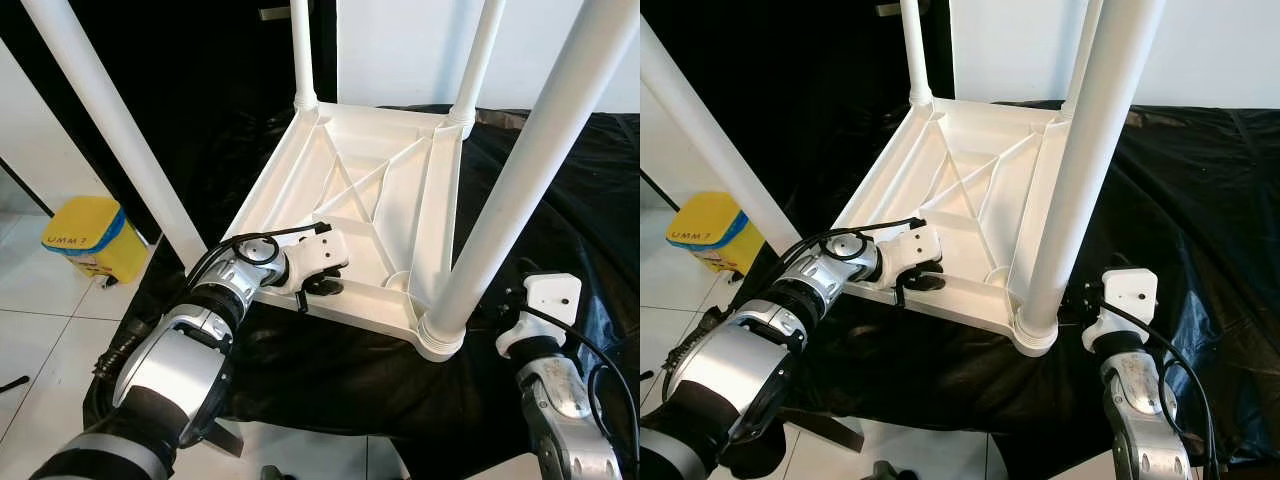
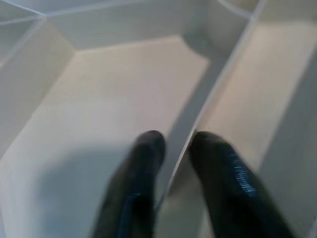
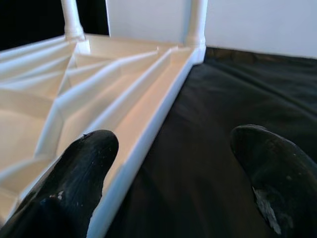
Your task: Building children table
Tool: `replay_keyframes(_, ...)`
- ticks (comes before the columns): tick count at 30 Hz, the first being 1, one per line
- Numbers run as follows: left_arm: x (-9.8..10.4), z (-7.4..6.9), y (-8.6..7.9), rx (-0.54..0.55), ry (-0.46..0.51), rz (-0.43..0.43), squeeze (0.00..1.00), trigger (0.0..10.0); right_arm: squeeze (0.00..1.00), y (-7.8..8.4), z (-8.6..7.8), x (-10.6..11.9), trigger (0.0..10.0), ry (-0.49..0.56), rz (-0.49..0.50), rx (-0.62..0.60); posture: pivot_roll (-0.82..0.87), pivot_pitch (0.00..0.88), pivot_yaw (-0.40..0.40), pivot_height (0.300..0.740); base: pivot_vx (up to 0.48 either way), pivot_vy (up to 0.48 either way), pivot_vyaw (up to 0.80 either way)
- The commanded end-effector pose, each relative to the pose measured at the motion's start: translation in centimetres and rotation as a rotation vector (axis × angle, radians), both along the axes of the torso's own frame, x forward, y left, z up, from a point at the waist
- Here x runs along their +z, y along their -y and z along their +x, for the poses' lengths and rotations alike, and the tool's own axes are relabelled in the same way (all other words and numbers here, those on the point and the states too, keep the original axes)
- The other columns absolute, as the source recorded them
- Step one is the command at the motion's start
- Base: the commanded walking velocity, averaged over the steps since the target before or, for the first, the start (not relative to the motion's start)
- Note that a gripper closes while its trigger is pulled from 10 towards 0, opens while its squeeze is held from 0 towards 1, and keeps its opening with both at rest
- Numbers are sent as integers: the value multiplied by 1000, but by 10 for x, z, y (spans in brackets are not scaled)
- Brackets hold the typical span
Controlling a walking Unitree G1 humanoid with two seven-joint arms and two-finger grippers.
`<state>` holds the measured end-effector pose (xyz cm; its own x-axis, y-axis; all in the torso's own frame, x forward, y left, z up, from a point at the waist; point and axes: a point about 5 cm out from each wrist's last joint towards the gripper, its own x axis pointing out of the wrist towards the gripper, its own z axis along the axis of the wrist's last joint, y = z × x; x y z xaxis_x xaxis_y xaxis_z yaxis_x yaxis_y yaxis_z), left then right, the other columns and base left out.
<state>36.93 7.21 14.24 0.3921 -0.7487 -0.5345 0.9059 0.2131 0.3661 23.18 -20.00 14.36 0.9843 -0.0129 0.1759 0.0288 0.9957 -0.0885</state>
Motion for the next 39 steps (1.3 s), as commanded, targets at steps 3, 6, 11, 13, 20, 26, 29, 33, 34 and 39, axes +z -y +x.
replay_keyframes(3,-4,4,-8,145,45,-85,1000,10000,0,2,-4,-2,10000,-11,17,-21,-192,107,71,740,0,0,0)
replay_keyframes(6,1,0,-11,98,27,-164,0,10000,1000,5,-13,-3,10000,-11,31,-42,-206,110,83,740,0,0,0)
replay_keyframes(11,17,-7,-18,60,64,-342,0,10000,1000,11,-32,-7,10000,-28,19,-56,-224,128,101,740,0,0,0)
replay_keyframes(13,23,-9,-21,79,75,-408,0,10000,0,12,-39,-7,10000,-39,17,-38,-225,135,106,740,0,0,0)
replay_keyframes(20,33,-17,-32,176,117,-562,0,10000,0,14,-56,-6,10000,-75,-13,79,-229,144,105,740,0,0,0)
replay_keyframes(26,33,-30,-45,258,150,-612,0,10000,0,10,-63,-1,10000,-124,-75,304,-226,139,99,740,0,0,0)
replay_keyframes(29,35,-37,-48,269,174,-617,0,10000,0,5,-54,3,10000,-136,-93,408,-209,124,90,740,0,0,0)
replay_keyframes(33,36,-43,-49,283,182,-618,0,10000,0,-1,-48,4,10000,-138,-107,480,-187,109,82,740,0,0,0)
replay_keyframes(34,36,-43,-49,283,182,-618,0,10000,0,-1,-48,4,10000,-138,-107,480,-187,109,82,740,0,0,0)
replay_keyframes(39,34,-52,-49,310,177,-622,0,10000,0,-7,-40,6,10000,-140,-115,566,-164,95,72,740,0,0,0)
